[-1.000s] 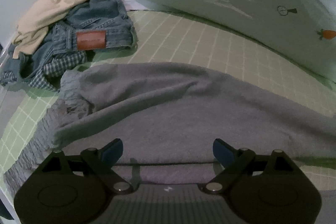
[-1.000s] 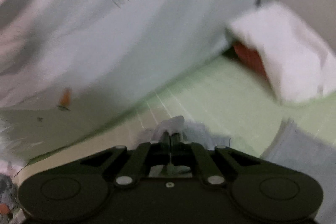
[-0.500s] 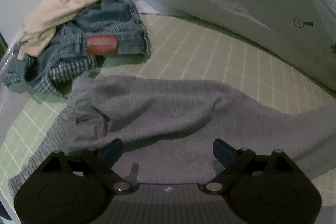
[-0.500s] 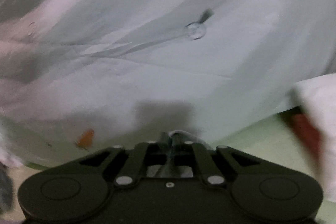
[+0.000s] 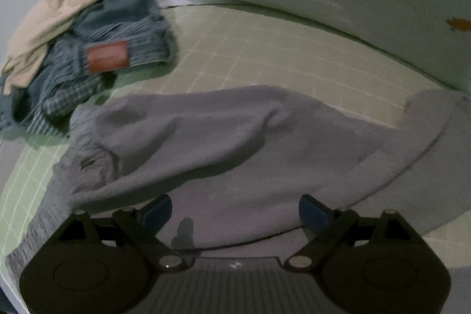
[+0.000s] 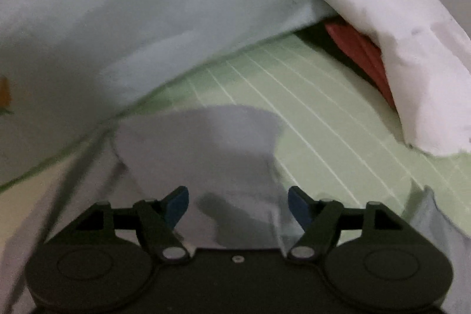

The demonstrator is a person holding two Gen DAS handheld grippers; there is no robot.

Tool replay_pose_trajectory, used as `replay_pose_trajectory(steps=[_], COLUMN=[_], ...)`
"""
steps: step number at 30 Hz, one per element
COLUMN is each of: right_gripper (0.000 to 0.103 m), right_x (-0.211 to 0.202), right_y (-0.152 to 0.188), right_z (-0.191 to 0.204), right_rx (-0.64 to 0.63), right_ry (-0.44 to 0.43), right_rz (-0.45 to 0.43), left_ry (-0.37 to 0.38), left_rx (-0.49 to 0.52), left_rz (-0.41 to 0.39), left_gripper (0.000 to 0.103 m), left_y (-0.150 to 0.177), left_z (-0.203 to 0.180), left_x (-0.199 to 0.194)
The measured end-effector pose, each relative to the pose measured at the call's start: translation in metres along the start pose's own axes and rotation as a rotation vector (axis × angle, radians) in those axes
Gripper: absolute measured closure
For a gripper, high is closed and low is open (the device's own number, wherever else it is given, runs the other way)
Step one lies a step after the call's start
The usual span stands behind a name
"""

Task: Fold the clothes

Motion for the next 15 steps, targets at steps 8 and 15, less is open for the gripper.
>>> replay_pose_trajectory(steps=[8,15], right_gripper=[0.098,0.099], right_x=[0.018,0.016], right_y=[0.038,-0.09], right_z=[-0.024,-0.052], right_rx=[0.012,-0.163], right_ry=[0.009,0.101], right_rz=[0.119,-0.172], left_ry=[0.006,-0.009], left_rx=[0.038,0.02], left_rz=[0.008,0.013], left_gripper=[0.01,0.01], left_y=[-0.001,-0.001], left_z=[-0.014,-0.009], left_x=[0.001,0.003])
Point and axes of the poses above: each gripper's, at about its wrist camera, not at the fingertips, and x roughly the way its jaws point, z to its left, y to its underside, the point moved 7 cm from there along x, roughly the way its jaws point, and after that the axes turned 15 degrees about -z, right-handed, at the moved point
